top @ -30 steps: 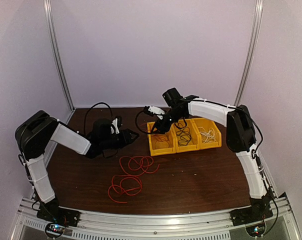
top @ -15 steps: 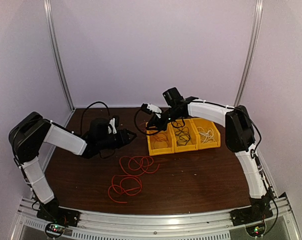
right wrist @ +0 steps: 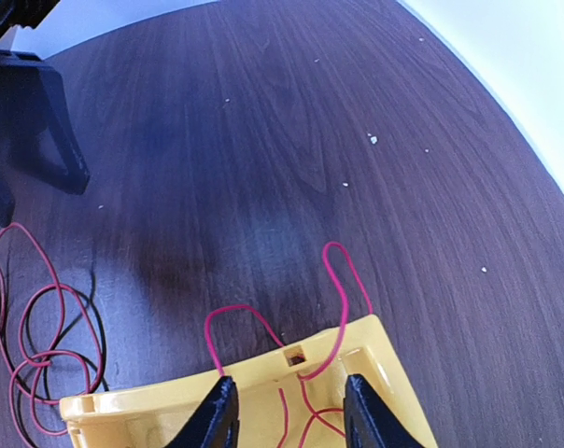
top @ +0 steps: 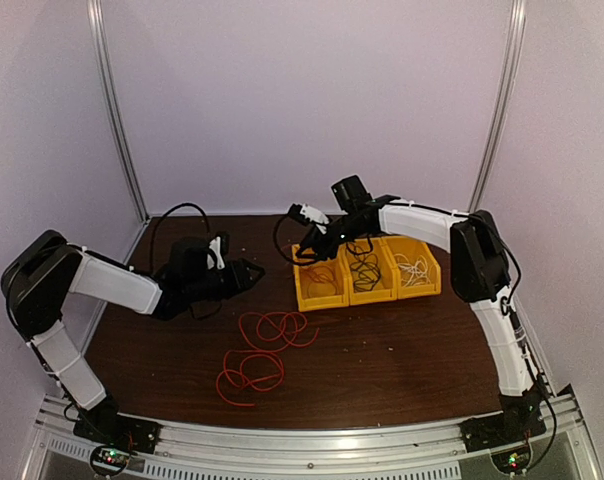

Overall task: Untangle the cables
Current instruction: Adjust the untangled cable in the bin.

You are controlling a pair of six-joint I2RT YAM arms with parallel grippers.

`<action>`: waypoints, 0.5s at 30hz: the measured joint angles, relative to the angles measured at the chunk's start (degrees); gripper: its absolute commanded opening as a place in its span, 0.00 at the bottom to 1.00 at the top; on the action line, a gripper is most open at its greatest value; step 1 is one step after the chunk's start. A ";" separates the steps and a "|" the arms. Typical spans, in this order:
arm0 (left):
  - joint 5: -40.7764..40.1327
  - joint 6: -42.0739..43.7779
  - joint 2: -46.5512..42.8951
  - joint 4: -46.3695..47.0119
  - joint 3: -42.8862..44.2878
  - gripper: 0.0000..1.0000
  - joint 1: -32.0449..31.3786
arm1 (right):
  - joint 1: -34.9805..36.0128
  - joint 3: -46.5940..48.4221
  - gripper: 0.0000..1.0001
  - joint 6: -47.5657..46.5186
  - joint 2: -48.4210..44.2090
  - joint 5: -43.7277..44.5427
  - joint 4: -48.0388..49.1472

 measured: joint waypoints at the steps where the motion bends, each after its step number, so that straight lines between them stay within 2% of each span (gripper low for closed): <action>1: -0.20 0.00 -0.02 -0.02 0.00 0.54 0.00 | -0.28 -0.04 0.40 0.70 0.09 -0.07 0.57; 15: -0.83 0.39 0.00 -3.02 0.31 0.54 0.00 | -1.07 5.22 0.38 7.30 6.08 -2.93 6.45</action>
